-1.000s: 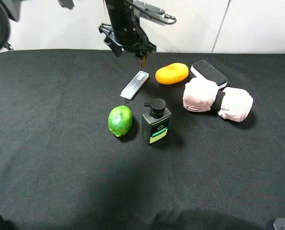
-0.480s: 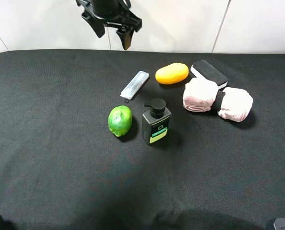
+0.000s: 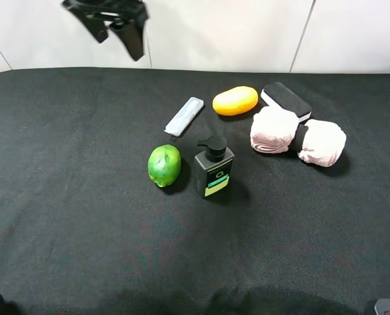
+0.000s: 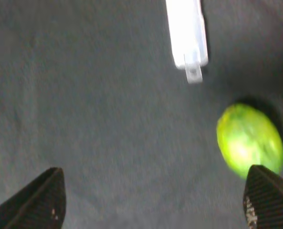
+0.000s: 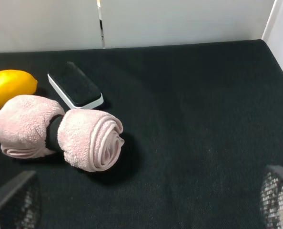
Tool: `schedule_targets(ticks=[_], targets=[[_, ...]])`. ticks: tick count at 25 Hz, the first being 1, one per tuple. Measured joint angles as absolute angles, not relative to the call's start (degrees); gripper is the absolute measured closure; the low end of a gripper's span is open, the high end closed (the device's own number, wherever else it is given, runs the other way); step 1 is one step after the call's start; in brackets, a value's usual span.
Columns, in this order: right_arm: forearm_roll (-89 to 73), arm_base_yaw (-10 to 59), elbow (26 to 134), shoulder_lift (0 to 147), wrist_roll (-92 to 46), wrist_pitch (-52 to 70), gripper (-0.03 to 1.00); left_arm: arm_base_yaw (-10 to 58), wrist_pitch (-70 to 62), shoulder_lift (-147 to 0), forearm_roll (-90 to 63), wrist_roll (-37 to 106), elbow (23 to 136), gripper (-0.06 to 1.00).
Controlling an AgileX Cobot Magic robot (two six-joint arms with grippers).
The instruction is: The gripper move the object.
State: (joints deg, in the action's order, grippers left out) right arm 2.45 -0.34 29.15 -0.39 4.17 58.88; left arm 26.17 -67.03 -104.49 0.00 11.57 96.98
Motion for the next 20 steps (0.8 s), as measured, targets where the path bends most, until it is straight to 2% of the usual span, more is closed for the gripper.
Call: schedule_targets(ticks=[5, 20], targets=[[2.4, -0.3, 29.2, -0.4, 4.2, 58.9, 0.27, 24.0, -63.5, -93.7, -1.3, 14.1, 83.4, 0.15], [2.4, -0.3, 29.2, -0.4, 4.2, 58.9, 0.27, 23.3, -55.7, -51.4, 1.4, 14.4, 45.1, 0.15]])
